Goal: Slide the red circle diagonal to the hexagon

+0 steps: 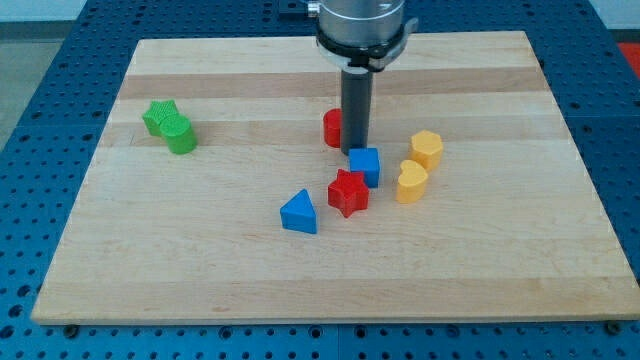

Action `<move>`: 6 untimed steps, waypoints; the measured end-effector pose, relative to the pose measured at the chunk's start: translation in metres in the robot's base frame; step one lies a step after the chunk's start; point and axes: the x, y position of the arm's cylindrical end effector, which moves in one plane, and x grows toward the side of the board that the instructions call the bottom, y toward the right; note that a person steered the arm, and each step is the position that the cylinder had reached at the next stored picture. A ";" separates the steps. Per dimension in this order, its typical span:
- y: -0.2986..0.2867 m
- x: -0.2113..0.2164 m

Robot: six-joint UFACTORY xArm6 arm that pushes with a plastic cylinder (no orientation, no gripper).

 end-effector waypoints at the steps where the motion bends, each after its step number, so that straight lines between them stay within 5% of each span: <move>1: -0.025 0.000; 6: -0.055 -0.060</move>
